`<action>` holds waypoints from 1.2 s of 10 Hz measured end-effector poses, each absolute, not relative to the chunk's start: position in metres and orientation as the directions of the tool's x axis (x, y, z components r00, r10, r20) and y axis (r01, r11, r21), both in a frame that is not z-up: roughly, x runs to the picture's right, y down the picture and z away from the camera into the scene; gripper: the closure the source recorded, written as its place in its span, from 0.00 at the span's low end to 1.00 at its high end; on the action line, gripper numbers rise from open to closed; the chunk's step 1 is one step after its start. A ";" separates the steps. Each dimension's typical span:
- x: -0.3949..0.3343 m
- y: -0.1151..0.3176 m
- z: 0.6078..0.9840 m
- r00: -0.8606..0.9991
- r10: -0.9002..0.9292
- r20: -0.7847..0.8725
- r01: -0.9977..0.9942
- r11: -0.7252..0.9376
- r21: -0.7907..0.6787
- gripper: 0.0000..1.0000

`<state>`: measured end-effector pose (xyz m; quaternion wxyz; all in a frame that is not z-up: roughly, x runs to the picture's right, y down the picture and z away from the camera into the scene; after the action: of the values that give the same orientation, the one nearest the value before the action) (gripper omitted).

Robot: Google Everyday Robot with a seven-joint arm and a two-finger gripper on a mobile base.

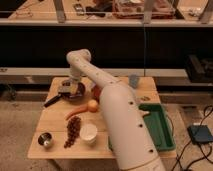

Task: Wipe purple bowl with eraser

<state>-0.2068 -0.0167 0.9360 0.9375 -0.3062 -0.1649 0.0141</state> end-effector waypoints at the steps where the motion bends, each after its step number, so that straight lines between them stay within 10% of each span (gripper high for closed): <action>1: -0.205 -0.006 0.926 0.948 0.121 0.294 0.077 0.809 -0.583 0.82; 6: -0.177 -0.016 0.882 0.965 0.113 0.236 0.033 0.843 -0.537 0.82; 12: -0.124 -0.035 0.914 0.969 0.190 0.159 -0.081 0.849 -0.523 0.82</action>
<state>-0.1235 -0.0348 0.9143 0.9559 -0.2658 -0.1029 0.0708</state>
